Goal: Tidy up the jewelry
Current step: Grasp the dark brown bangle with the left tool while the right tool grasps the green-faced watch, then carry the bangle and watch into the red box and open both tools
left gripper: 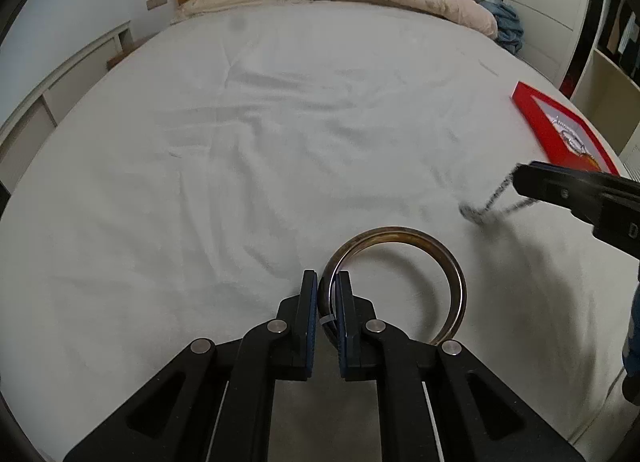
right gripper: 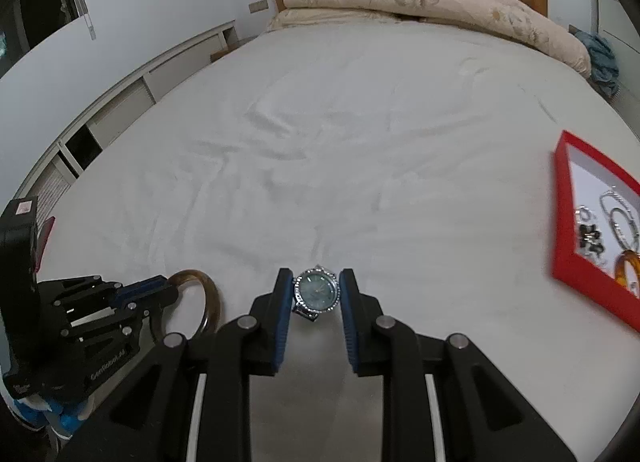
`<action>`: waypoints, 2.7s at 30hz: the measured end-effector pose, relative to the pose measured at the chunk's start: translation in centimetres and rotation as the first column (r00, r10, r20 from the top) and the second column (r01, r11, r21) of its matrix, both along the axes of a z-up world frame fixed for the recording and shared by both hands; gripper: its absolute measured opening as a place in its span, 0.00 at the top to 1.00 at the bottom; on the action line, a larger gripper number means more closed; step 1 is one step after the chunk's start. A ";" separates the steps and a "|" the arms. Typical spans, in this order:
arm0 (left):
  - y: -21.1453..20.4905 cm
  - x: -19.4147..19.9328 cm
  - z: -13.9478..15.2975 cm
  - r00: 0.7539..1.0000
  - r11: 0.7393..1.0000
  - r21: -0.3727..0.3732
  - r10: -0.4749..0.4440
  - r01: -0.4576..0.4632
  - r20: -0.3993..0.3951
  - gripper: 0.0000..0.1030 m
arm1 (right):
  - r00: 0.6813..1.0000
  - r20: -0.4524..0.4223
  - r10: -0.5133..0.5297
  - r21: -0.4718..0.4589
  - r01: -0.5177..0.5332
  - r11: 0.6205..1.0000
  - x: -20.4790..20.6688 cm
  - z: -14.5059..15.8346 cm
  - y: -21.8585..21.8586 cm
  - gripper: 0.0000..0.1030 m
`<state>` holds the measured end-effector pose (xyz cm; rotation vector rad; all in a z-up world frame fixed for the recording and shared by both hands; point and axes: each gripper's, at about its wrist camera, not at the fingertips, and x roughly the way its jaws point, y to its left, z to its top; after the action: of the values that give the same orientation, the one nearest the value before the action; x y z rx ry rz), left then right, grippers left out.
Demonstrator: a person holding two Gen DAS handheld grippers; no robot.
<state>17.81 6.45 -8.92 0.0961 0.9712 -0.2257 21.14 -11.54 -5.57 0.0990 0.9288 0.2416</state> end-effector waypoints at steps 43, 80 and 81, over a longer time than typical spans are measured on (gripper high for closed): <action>-19.8 -1.6 13.2 0.957 0.977 0.040 -0.212 0.209 0.198 0.92 | 0.947 0.212 -0.241 -0.015 0.250 0.968 -9.3 13.3 -19.4 0.79; -36.3 9.8 2.1 0.941 0.942 0.062 -0.333 0.329 0.055 0.92 | 0.922 0.076 -0.380 -0.022 0.383 0.924 0.0 0.9 -31.8 0.79; -36.4 9.8 1.7 0.942 0.942 0.065 -0.332 0.329 0.048 0.92 | 0.923 0.069 -0.378 -0.022 0.380 0.925 0.0 0.5 -31.7 0.79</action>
<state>27.66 -29.90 -7.21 0.3170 0.8995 -0.5026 21.12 -43.27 -5.06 0.2351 0.8313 -0.1311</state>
